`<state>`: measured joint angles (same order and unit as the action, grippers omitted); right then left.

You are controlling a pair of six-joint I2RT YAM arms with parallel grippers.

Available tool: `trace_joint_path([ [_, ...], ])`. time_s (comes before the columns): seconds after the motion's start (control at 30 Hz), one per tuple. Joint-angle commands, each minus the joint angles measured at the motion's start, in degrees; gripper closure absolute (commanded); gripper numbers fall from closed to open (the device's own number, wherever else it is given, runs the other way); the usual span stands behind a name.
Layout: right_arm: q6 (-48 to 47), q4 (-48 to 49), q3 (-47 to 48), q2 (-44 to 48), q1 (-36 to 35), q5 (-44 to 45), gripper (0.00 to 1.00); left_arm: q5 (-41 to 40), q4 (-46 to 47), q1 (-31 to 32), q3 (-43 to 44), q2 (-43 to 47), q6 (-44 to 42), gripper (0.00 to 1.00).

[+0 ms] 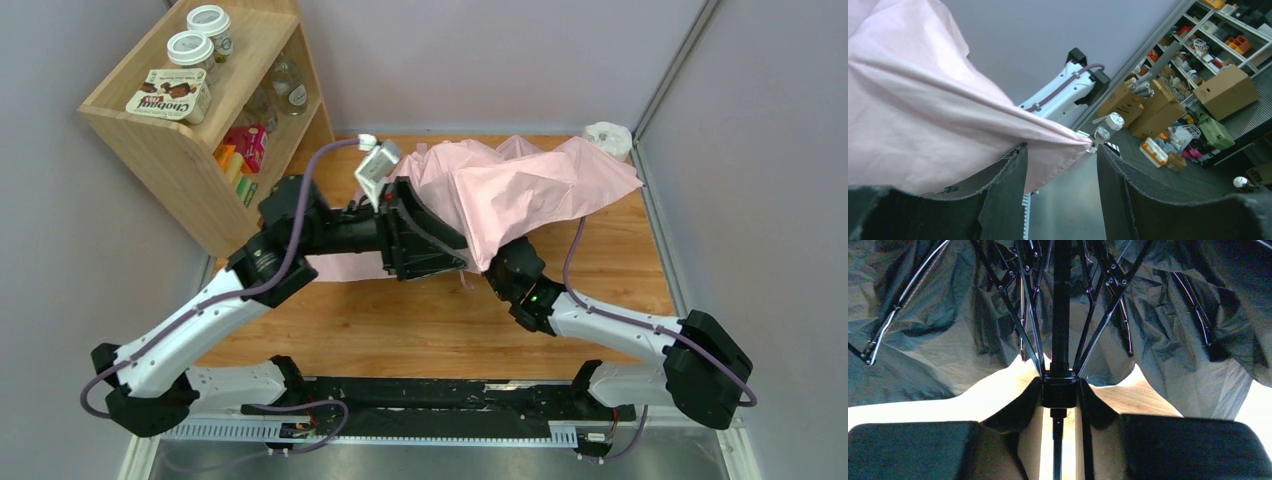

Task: Put away the umbrella

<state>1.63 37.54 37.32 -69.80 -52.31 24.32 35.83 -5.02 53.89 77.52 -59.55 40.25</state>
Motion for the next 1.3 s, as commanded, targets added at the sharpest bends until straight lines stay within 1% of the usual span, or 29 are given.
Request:
trace_joint_path([
  [0.0, -3.0, 8.2, 0.4, -0.2, 0.0, -1.3, 1.0, 0.7, 3.6, 0.0, 4.0, -3.6, 0.1, 0.4],
  [0.07, -3.5, 10.2, -1.1, -0.1, 0.0, -2.3, 1.0, -3.2, -0.1, 0.0, 5.2, -4.6, -2.2, 0.39],
  [0.1, -3.7, 12.4, -2.7, 0.3, 0.0, -3.0, 1.0, -8.1, -5.0, -0.1, 5.5, -5.0, -3.0, 0.39],
  [0.13, -3.7, 15.2, -5.4, 1.0, -0.1, -4.0, 1.0, -10.5, -7.2, -0.1, 6.2, -5.6, -5.1, 0.39],
  [0.17, -3.9, 19.5, -8.2, 1.6, 0.0, -5.3, 1.0, -15.0, -10.9, -0.1, 6.2, -5.6, -6.1, 0.39],
  [0.2, -3.8, 23.7, -10.5, 2.5, -0.2, -5.9, 1.0, -17.2, -12.2, -0.2, 5.2, -4.9, -8.0, 0.39],
  [0.23, -3.6, 28.2, -13.2, 3.2, -0.1, -7.5, 1.0, -22.4, -13.8, -0.2, 2.9, -4.4, -8.5, 0.4],
  [0.37, -6.6, 36.8, -20.0, 6.2, -1.7, -8.1, 1.0, -29.5, -13.2, -1.1, -4.8, -1.1, -8.1, 0.39],
  [0.4, -6.6, 36.8, -20.5, 6.9, -1.8, -8.7, 1.0, -29.7, -13.4, -1.1, -5.6, -1.0, -7.3, 0.4],
  [0.43, -6.6, 34.5, -19.9, 7.6, -1.7, -8.1, 1.0, -27.7, -12.7, -1.2, -7.4, -1.0, -7.8, 0.41],
  [0.47, -6.6, 29.4, -18.5, 8.3, -1.7, -7.1, 1.0, -22.5, -11.5, -1.1, -8.8, -0.6, -8.3, 0.47],
  [0.5, -7.3, 25.9, -17.1, 8.5, -1.5, -5.8, 1.0, -20.0, -7.3, -1.1, -11.9, 0.2, -7.9, 0.48],
  [0.53, -8.2, 26.6, -16.9, 7.5, -1.2, -4.8, 1.0, -15.9, -3.2, -1.2, -13.2, 2.3, -7.4, 0.49],
  [0.6, -9.4, 35.5, -19.3, 4.3, 0.7, -5.0, 1.0, -14.9, -3.8, -1.1, -14.6, 5.7, -7.2, 0.49],
  [0.63, -9.6, 37.6, -19.5, 2.6, 1.9, -5.8, 1.0, -15.0, -5.2, -1.1, -13.6, 7.8, -7.7, 0.48],
  [0.7, -9.0, 38.4, -18.9, 0.6, 4.7, -10.9, 1.0, -18.0, -11.6, -1.2, -10.7, 10.1, -9.3, 0.43],
  [0.73, -9.1, 38.7, -19.0, 0.5, 5.2, -13.6, 1.0, -22.3, -17.1, -1.1, -9.2, 10.8, -9.9, 0.42],
  [0.77, -9.8, 39.4, -19.6, 0.7, 5.3, -15.2, 1.0, -25.1, -19.6, -1.1, -6.8, 11.9, -11.3, 0.41],
  [0.8, -10.6, 40.6, -20.3, 1.0, 5.6, -18.0, 1.0, -30.3, -24.1, -1.1, -5.5, 12.5, -11.9, 0.41],
  [0.83, -11.1, 41.2, -21.1, 1.4, 5.9, -20.3, 1.0, -32.9, -26.0, -1.1, -3.4, 13.5, -12.6, 0.4],
  [0.87, -11.1, 41.4, -21.7, 2.2, 6.0, -21.7, 1.0, -38.8, -28.7, -1.1, -2.8, 13.8, -12.7, 0.39],
  [0.93, -11.0, 39.1, -22.1, 4.3, 5.9, -25.5, 1.0, -45.0, -30.3, -1.1, -1.9, 13.8, -11.3, 0.27],
  [1.0, -10.6, 35.3, -21.6, 6.8, 5.9, -28.5, 1.0, -45.5, -28.4, -1.1, -2.3, 12.4, -11.9, 0.27],
  [1.03, -10.6, 33.8, -21.4, 7.8, 6.0, -29.4, 1.0, -44.8, -27.6, -1.2, -2.0, 10.4, -12.1, 0.27],
  [1.17, -10.5, 30.7, -20.9, 10.3, 5.9, -30.7, 1.0, -38.9, -25.1, -2.1, 2.1, 2.9, -12.9, 0.26],
  [1.27, -10.0, 28.7, -20.0, 11.4, 6.0, -32.1, 1.0, -34.8, -22.3, -2.8, 2.9, -0.7, -12.4, 0.26],
])
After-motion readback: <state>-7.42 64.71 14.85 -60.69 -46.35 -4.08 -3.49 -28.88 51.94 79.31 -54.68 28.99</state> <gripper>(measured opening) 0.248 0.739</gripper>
